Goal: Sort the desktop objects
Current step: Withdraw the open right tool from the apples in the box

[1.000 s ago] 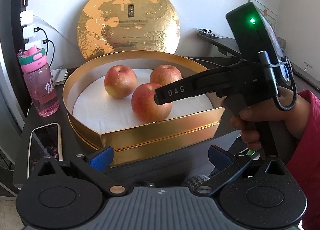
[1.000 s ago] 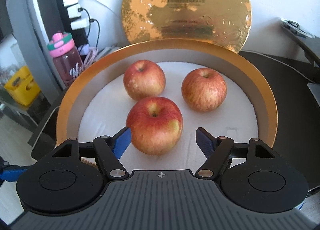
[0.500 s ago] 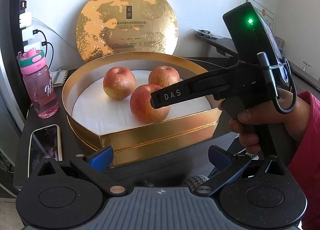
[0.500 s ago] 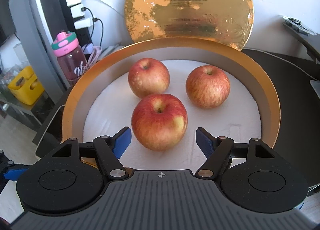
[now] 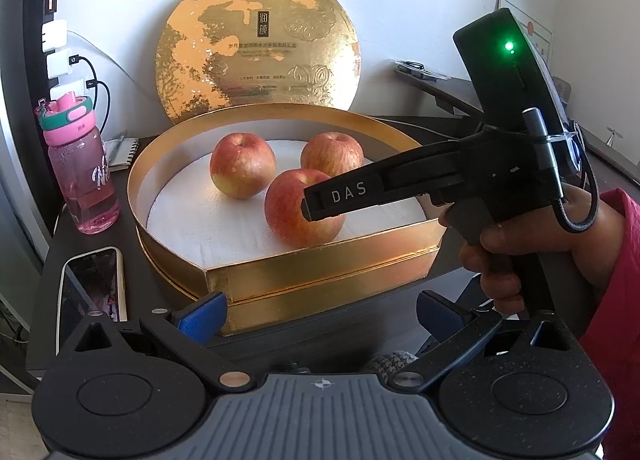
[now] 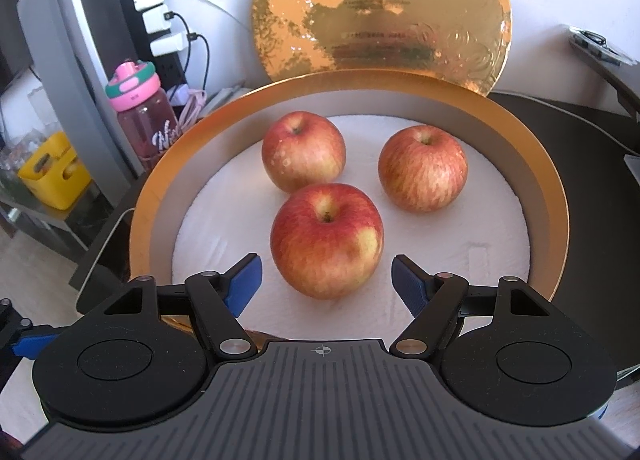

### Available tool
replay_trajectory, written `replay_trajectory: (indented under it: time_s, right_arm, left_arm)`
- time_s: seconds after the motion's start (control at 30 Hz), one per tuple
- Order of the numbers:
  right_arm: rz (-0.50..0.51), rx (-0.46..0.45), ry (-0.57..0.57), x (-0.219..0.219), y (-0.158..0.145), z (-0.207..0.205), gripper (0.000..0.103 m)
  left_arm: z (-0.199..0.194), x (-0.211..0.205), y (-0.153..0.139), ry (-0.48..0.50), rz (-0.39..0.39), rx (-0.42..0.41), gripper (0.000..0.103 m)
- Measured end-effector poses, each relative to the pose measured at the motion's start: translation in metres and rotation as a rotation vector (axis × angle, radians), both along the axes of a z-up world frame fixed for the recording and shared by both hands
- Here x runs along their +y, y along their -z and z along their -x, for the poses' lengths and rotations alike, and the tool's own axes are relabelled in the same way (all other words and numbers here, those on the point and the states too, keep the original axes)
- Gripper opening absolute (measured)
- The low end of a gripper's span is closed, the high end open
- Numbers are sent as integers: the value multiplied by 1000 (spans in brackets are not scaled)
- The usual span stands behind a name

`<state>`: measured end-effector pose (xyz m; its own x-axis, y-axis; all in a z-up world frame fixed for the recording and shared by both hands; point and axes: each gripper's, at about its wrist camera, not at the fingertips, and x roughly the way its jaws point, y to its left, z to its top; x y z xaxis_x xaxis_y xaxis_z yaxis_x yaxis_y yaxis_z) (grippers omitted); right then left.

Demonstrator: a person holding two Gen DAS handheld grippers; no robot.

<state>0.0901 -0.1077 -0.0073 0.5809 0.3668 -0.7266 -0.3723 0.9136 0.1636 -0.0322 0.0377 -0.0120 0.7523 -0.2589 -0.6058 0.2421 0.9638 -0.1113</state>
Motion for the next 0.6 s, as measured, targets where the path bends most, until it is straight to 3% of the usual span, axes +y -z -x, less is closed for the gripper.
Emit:
replay_trajectory:
  time_s: [0.37,0.6]
  right_arm:
    - [-14,26,-8,3,4,-1,77]
    - [-10,38,-26,5,7,-2,77]
  left_arm:
    - [0,3,3,-20,0,11,102]
    - [-9,15,6,-116,-12,38,102]
